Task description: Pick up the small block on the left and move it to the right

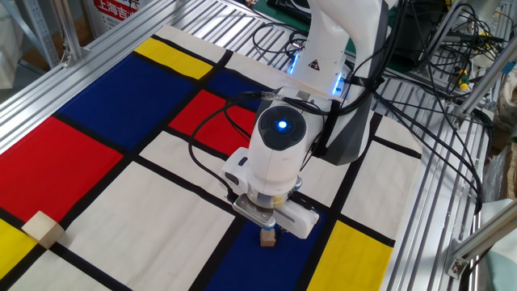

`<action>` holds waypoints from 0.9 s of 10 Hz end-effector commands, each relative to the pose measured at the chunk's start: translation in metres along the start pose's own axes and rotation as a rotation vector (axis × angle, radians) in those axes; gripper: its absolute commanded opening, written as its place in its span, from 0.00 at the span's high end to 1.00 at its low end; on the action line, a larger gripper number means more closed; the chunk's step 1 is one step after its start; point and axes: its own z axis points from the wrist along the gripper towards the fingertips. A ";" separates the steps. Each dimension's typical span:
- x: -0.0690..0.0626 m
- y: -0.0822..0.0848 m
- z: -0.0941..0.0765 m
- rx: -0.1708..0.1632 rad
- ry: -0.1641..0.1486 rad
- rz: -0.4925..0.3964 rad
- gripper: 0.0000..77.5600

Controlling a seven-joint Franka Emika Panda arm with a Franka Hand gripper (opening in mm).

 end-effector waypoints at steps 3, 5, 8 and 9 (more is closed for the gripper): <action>-0.001 0.000 -0.002 -0.002 -0.006 0.003 0.00; -0.002 0.002 -0.004 -0.002 -0.006 -0.001 0.00; -0.002 0.004 -0.011 0.001 -0.022 0.016 0.00; -0.004 0.007 -0.025 0.016 -0.023 0.035 0.00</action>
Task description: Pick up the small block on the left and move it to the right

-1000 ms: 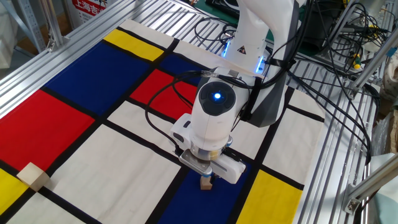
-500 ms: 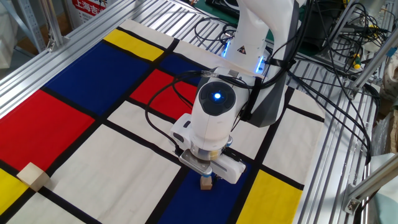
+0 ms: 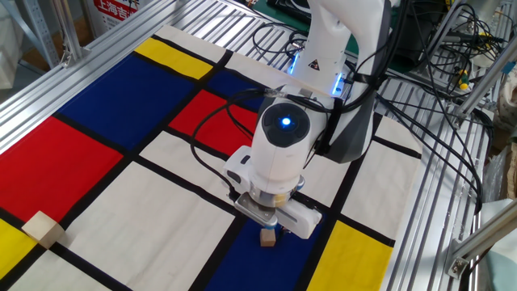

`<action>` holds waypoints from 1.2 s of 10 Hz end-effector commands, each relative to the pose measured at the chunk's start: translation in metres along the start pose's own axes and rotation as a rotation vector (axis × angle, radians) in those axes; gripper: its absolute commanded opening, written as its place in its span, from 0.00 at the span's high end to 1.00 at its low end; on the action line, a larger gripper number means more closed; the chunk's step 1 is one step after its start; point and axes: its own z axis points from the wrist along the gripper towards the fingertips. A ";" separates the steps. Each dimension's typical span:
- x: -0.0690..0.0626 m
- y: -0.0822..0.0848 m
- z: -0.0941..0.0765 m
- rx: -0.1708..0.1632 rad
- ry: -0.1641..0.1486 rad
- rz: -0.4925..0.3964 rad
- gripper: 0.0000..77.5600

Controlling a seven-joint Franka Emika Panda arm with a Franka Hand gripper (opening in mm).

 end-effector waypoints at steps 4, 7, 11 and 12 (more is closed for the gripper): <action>-0.010 -0.019 -0.065 0.036 0.032 -0.019 0.00; -0.027 -0.056 -0.077 0.029 0.049 -0.093 0.00; -0.029 -0.098 -0.092 0.029 0.064 -0.146 0.00; -0.017 -0.109 -0.097 0.032 0.064 -0.146 0.00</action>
